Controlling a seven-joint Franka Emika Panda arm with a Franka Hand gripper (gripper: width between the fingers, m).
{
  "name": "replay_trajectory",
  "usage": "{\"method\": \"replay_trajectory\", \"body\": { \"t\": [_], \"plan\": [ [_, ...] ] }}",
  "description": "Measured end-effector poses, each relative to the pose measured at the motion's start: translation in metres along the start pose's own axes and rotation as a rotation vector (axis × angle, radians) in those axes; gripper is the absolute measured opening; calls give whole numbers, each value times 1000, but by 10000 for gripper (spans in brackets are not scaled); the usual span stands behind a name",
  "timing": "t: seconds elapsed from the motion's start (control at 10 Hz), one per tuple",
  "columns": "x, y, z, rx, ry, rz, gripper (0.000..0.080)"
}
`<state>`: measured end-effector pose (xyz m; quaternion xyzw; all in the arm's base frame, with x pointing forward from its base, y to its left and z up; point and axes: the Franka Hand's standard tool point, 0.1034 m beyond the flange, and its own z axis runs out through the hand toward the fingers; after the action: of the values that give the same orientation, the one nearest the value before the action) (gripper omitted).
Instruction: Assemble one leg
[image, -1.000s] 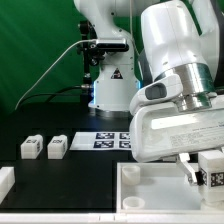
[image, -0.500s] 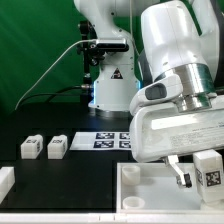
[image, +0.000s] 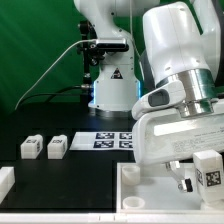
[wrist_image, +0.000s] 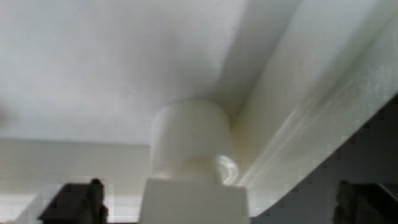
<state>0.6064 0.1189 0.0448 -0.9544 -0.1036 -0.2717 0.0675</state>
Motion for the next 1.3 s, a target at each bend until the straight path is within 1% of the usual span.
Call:
{"method": "replay_trajectory", "body": {
  "t": [0.2, 0.3, 0.4, 0.5, 0.6, 0.7, 0.8, 0.9, 1.0, 1.1, 1.2, 1.3],
  "plan": [
    [-1, 0, 0, 0, -2, 1, 649],
    [-2, 0, 1, 9, -32, 1, 649],
    [5, 2, -11, 16, -75, -6, 649],
    [15, 5, -21, 10, -64, -9, 649],
    [10, 1, -22, 41, -175, -8, 649],
    [14, -4, -28, 75, -300, 2, 649],
    [19, -7, -31, 97, -387, 11, 649],
    [20, -9, -30, 118, -464, 14, 649],
    [21, -10, -29, 138, -566, 15, 649],
    [33, -5, -22, 140, -561, 16, 649],
    [38, -2, -19, 127, -518, 17, 649],
    [38, -3, -19, 125, -512, 16, 649]
  ]
}}
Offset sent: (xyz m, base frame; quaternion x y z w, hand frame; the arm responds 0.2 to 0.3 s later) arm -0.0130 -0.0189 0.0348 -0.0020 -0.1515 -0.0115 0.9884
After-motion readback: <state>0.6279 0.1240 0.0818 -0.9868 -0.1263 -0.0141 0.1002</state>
